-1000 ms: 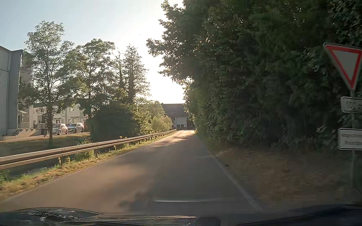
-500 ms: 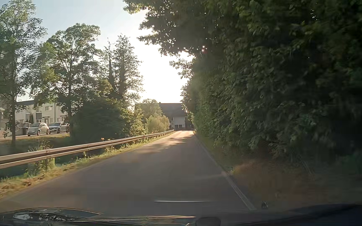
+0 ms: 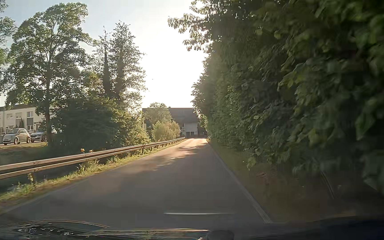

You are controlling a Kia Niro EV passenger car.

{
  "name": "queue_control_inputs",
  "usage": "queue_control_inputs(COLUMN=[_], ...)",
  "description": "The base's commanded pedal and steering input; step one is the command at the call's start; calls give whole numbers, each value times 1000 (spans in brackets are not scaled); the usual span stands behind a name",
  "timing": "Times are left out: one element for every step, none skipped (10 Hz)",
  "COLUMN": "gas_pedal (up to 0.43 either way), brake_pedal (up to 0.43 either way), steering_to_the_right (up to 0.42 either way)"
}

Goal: Follow the waypoints while adhering to traffic rules and regulations

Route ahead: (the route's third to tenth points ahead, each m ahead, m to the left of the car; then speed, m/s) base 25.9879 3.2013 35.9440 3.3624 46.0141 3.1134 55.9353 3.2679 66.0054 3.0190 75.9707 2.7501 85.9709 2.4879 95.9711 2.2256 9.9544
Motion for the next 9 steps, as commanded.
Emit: queue_control_inputs(gas_pedal=[47, 47, 47, 47, 47, 47, 47, 47, 47], brake_pedal=[0, 0, 0, 0, 0, 0, 0, 0, 0], steering_to_the_right=[-3, -3, -3, -3, -3, -2, -3, -2, -2])
